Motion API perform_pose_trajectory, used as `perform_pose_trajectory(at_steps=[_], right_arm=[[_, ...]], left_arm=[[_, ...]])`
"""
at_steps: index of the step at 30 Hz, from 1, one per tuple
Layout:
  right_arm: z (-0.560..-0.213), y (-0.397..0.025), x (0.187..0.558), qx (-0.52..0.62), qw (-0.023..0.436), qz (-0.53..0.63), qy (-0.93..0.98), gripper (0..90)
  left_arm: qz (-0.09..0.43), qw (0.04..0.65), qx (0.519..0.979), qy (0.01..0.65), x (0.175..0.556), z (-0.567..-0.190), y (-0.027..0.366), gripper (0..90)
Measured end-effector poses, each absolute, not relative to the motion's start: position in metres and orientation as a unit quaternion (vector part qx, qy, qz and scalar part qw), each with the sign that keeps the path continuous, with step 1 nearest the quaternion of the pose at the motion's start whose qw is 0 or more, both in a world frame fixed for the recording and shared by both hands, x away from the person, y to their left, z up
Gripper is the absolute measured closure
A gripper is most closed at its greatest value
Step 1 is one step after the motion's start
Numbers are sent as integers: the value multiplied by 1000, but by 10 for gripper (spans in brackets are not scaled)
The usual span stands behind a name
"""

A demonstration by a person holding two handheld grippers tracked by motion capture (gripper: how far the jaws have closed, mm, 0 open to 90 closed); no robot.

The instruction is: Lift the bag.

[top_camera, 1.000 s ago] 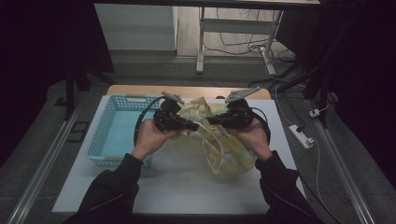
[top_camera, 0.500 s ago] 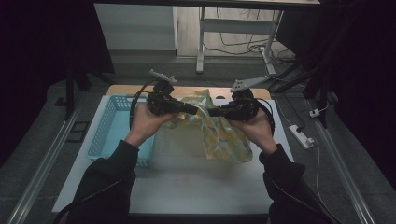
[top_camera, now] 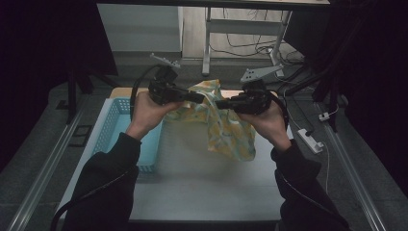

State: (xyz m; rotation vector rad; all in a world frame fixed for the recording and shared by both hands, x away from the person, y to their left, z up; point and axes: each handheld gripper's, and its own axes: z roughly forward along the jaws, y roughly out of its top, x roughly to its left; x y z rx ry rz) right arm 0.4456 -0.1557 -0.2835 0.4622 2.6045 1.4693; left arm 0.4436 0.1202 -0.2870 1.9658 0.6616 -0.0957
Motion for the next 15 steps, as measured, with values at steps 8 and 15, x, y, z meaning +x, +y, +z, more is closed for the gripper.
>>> perform_pose_trajectory(at_steps=[8, 15], right_arm=[[-261, -157, 449, 155, 79, 487, 856, 899], [-238, -156, 446, 145, 99, 493, 852, 900]], left_arm=[[-14, 512, 812, 280, 447, -259, 122, 889], [4, 519, 808, 277, 445, -237, 124, 889]])
